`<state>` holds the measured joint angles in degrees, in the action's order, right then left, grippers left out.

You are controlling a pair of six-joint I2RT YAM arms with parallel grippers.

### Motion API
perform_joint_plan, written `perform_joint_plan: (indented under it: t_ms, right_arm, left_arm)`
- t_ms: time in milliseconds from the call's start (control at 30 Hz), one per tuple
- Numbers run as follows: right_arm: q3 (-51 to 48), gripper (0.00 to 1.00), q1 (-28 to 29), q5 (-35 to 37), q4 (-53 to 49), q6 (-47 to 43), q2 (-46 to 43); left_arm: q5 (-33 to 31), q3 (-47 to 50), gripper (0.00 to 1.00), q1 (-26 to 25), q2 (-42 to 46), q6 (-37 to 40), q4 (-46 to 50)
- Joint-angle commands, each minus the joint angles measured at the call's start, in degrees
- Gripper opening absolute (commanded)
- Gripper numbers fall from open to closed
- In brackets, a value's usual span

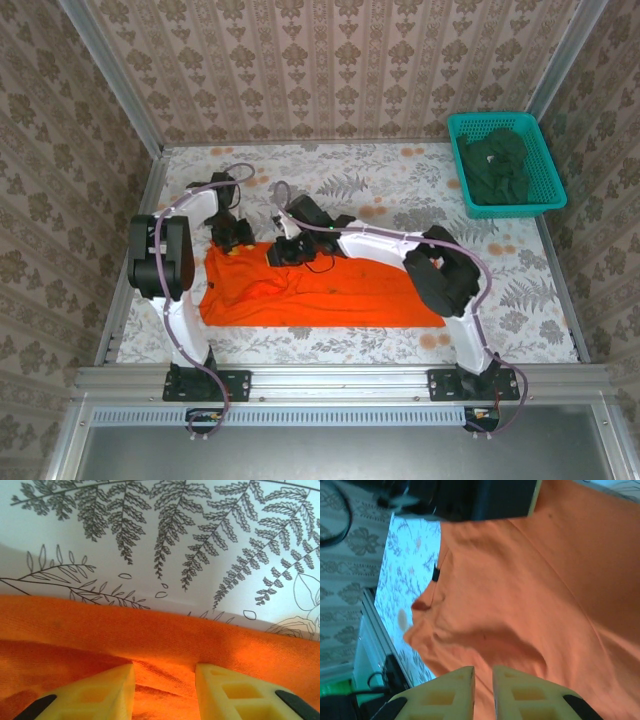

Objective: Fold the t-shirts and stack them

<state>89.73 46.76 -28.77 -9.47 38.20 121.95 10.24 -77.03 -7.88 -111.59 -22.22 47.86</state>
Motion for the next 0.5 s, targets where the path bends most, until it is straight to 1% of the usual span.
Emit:
perform_joint_plan:
  t_ms: [0, 133, 233, 333, 467]
  right_arm:
    - [6.3, 0.18, 1.7, -0.1, -2.4, 5.1, 5.8]
    - [11.8, 0.17, 2.2, -0.4, -5.6, 5.8, 11.2]
    - [11.7, 0.16, 2.5, -1.6, -5.2, 5.6, 12.4]
    - [11.6, 0.14, 3.3, -3.4, -7.4, 3.3, 13.0]
    - [8.4, 0.14, 4.5, -5.5, -8.0, 0.7, 11.2]
  left_arm:
    - [-1.2, -0.6, 0.37, 0.1, 0.6, 1.1, 1.5]
    - [-1.3, -0.4, 0.37, 0.2, 0.3, 0.9, 1.5]
    - [-1.5, -0.4, 0.37, 0.2, 0.1, 0.9, 1.5]
    - [-1.8, -0.2, 0.37, 0.5, 0.1, 0.9, 1.4]
    - [-1.9, -0.1, 0.37, 0.7, 0.1, 0.9, 1.3]
